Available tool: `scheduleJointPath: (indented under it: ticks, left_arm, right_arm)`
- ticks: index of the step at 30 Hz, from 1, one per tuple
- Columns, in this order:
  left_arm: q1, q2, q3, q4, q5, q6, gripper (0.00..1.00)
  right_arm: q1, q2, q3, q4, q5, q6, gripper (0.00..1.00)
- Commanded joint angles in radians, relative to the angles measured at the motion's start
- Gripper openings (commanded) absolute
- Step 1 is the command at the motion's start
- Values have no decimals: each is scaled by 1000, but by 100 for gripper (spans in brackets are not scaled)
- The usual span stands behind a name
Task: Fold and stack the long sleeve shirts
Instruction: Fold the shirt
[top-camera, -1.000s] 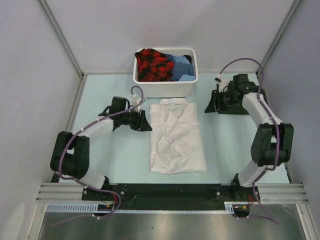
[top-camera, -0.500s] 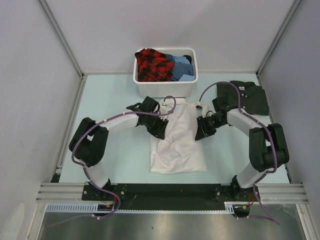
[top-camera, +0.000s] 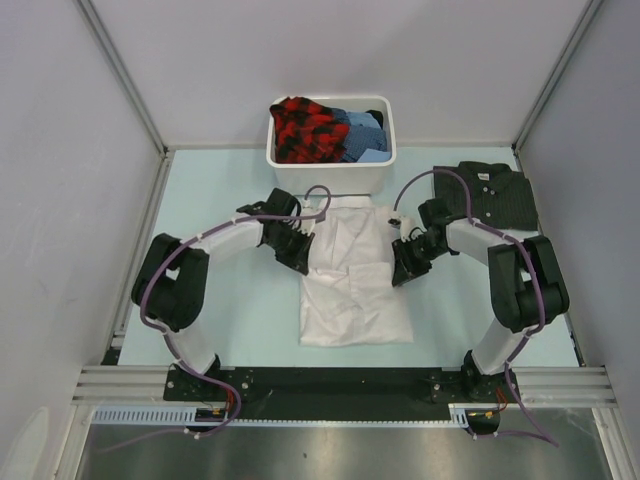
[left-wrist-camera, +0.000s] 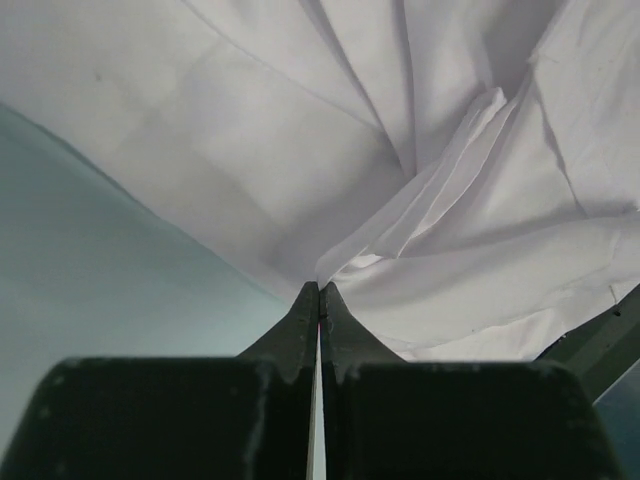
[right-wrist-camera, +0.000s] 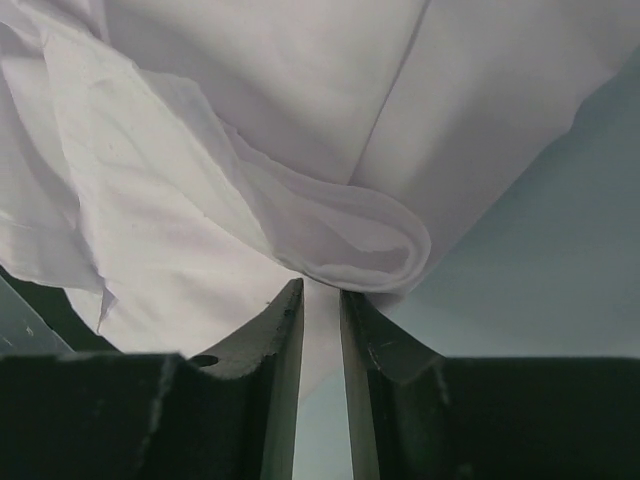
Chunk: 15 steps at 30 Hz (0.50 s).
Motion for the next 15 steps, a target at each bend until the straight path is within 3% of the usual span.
scheduleJointPath:
  ticks: [1, 3, 5, 9, 10, 13, 14, 15]
  left_arm:
    - [8, -63, 10, 10, -4, -79, 10]
    - [14, -62, 16, 17, -7, -97, 35]
    - [61, -91, -18, 74, 50, -109, 42]
    - [161, -232, -128, 221, 184, -166, 67]
    - [172, -240, -136, 225, 196, -163, 68]
    - [204, -260, -138, 187, 194, -163, 70]
    - [222, -269, -145, 185, 181, -169, 71]
    - [233, -284, -154, 187, 174, -182, 79]
  right_arm:
    - [5, -9, 11, 21, 5, -19, 26]
    - [0, -48, 29, -4, -37, -34, 31]
    - [2, -98, 40, -18, -94, -45, 37]
    - [58, -257, 29, 37, -105, -104, 53]
    - [92, -309, 20, 53, -53, -118, 54]
    - [278, -380, -34, 177, 120, -187, 69]
    - [380, -386, -50, 208, 168, -207, 72]
    - [425, -389, -69, 237, 211, -222, 79]
